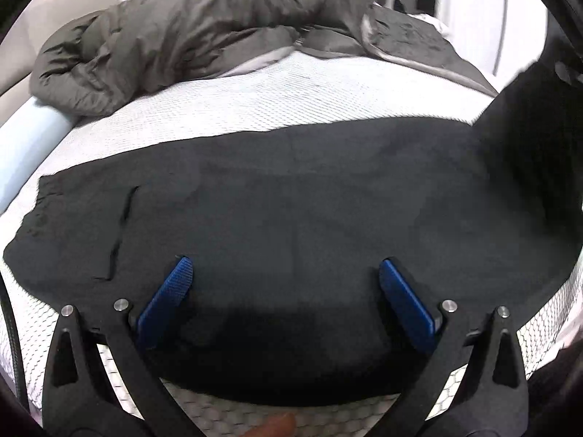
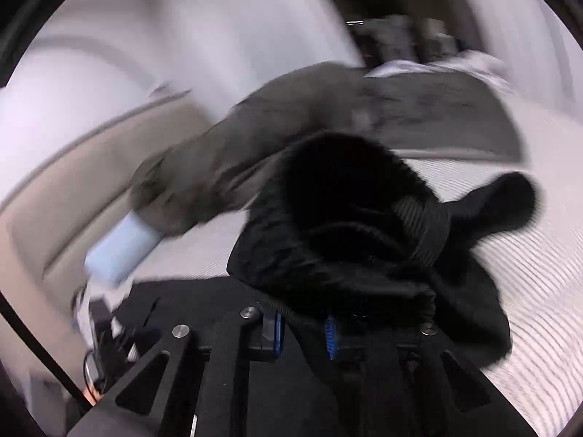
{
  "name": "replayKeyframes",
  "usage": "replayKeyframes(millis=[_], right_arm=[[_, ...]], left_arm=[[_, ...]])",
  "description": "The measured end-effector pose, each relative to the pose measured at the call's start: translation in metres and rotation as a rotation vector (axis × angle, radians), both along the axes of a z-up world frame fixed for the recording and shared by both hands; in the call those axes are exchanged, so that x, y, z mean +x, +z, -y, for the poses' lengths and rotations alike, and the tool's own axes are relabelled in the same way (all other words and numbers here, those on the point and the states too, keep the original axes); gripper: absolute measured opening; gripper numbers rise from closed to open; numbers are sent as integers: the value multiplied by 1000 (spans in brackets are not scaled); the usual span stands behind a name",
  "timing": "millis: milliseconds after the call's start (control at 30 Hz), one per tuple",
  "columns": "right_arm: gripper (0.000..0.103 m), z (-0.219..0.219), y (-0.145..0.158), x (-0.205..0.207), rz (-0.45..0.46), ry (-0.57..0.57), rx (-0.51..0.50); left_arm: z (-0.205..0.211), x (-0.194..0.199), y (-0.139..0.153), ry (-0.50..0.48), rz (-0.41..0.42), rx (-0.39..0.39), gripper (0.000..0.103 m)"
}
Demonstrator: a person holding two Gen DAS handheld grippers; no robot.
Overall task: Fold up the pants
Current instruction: 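Fold the held leg over onto the waistband with the right gripper and open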
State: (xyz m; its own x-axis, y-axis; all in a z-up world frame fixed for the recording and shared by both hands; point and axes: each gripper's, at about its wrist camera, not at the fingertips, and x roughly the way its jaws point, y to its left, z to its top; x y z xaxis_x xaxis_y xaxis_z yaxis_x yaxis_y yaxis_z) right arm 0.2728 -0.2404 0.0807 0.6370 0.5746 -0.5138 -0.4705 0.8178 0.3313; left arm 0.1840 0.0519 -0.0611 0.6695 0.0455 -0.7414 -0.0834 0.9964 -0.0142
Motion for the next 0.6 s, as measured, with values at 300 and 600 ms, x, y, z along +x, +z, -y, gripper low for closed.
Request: replayKeyframes(millis=[300, 600], right_arm=[[27, -128, -45, -20, -90, 400, -236], [56, -8, -70, -15, -178, 96, -167]], left_arm=[[-52, -18, 5, 101, 13, -96, 102], [-38, -8, 17, 52, 48, -188, 102]])
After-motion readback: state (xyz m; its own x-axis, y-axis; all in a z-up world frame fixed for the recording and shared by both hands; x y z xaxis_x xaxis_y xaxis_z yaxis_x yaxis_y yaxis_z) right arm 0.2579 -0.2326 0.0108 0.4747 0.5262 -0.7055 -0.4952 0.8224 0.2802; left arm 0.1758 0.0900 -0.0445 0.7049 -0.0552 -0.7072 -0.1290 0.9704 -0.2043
